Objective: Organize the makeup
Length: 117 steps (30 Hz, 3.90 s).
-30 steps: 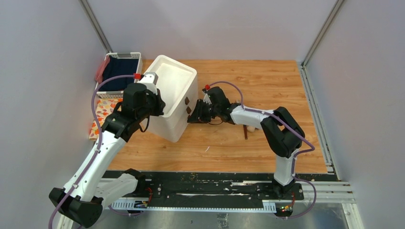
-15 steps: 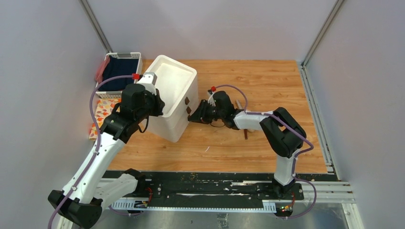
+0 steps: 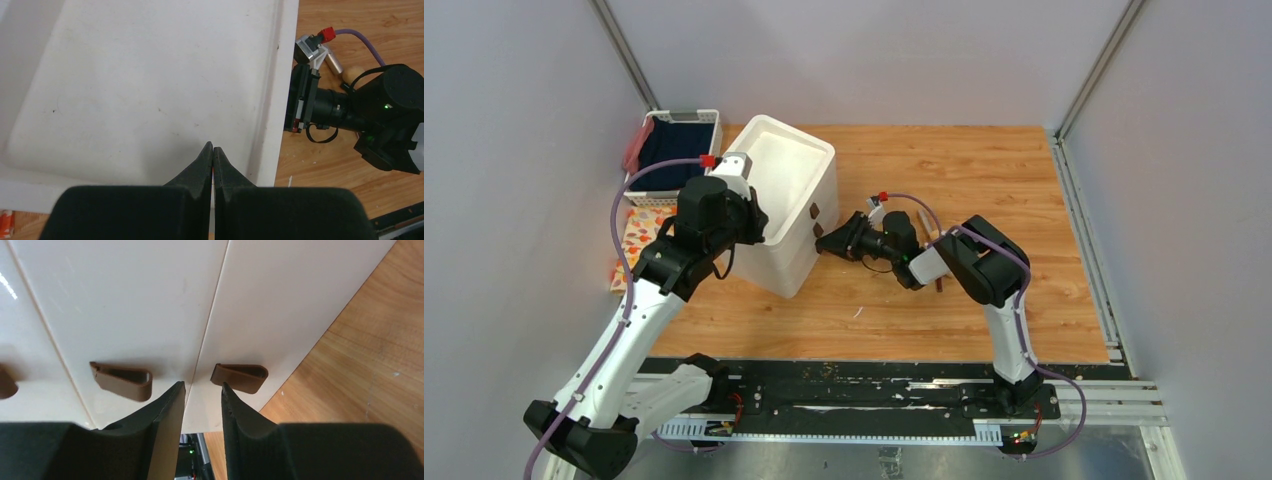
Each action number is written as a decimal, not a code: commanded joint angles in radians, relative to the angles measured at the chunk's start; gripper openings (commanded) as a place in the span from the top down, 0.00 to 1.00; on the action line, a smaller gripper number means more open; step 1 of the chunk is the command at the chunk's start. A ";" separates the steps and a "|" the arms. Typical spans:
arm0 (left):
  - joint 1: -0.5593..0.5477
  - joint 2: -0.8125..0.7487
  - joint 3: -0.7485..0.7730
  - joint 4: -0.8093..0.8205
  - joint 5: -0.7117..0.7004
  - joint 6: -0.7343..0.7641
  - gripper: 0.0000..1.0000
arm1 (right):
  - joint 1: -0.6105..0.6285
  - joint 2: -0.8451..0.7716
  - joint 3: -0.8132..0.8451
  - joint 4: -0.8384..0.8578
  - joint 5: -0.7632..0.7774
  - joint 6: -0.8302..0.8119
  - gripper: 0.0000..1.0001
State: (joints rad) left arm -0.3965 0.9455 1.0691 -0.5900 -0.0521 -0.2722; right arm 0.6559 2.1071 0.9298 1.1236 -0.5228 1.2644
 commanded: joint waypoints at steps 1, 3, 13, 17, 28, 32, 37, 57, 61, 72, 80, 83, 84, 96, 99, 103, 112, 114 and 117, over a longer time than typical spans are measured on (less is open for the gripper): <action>-0.007 -0.014 -0.011 -0.022 -0.014 0.016 1.00 | -0.006 0.020 -0.057 0.296 0.031 0.081 0.63; -0.007 -0.010 -0.009 -0.023 -0.012 0.014 1.00 | -0.006 0.025 -0.073 0.355 0.036 0.099 0.62; -0.007 -0.005 -0.009 -0.021 -0.001 0.005 1.00 | -0.004 0.042 -0.073 0.430 0.028 0.132 0.61; -0.007 -0.009 -0.012 -0.021 -0.004 0.007 1.00 | -0.005 0.020 -0.102 0.430 0.041 0.114 0.61; -0.007 -0.012 -0.017 -0.021 0.000 0.008 1.00 | -0.002 0.026 -0.072 0.456 0.040 0.125 0.61; -0.008 -0.011 -0.020 -0.022 0.001 0.012 1.00 | 0.001 0.029 -0.057 0.464 0.035 0.131 0.61; -0.007 -0.013 -0.025 -0.021 0.000 0.014 1.00 | 0.004 0.021 -0.048 0.466 0.025 0.138 0.61; -0.007 -0.010 -0.022 -0.021 0.001 0.013 1.00 | 0.005 -0.031 -0.037 0.438 0.009 0.120 0.62; -0.007 -0.010 -0.022 -0.021 0.001 0.013 1.00 | 0.004 0.005 0.005 0.408 -0.013 0.143 0.69; -0.007 -0.015 -0.022 -0.026 -0.004 0.016 1.00 | -0.004 -0.013 -0.044 0.382 -0.010 0.140 1.00; -0.007 -0.013 -0.017 -0.025 0.001 0.010 1.00 | -0.016 -0.229 -0.177 0.216 -0.005 0.059 1.00; -0.008 -0.012 -0.016 -0.024 0.007 0.006 1.00 | -0.018 -0.318 -0.216 0.109 -0.003 0.015 1.00; -0.008 -0.011 -0.016 -0.024 0.008 0.005 1.00 | -0.018 -0.361 -0.228 0.066 0.002 0.002 1.00; -0.007 -0.006 -0.014 -0.017 0.016 -0.001 1.00 | -0.022 -0.755 -0.117 -0.910 0.259 -0.383 1.00; -0.008 -0.004 -0.011 -0.016 0.021 -0.003 1.00 | -0.025 -0.791 -0.100 -1.014 0.301 -0.405 1.00; -0.008 -0.002 -0.009 -0.013 0.024 -0.005 1.00 | -0.026 -0.760 -0.058 -1.100 0.280 -0.442 0.98; -0.007 -0.010 -0.010 -0.015 0.019 -0.004 1.00 | -0.012 -0.750 0.126 -1.326 0.257 -0.617 0.57; -0.007 -0.007 -0.009 -0.015 0.021 -0.005 1.00 | -0.011 -0.783 0.176 -1.399 0.298 -0.647 0.57; -0.008 -0.003 -0.010 -0.016 0.022 -0.007 1.00 | -0.011 -0.836 0.222 -1.517 0.432 -0.675 0.59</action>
State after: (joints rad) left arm -0.3969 0.9413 1.0580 -0.5919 -0.0368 -0.2737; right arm 0.6453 1.3582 1.0763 -0.1944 -0.2462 0.6769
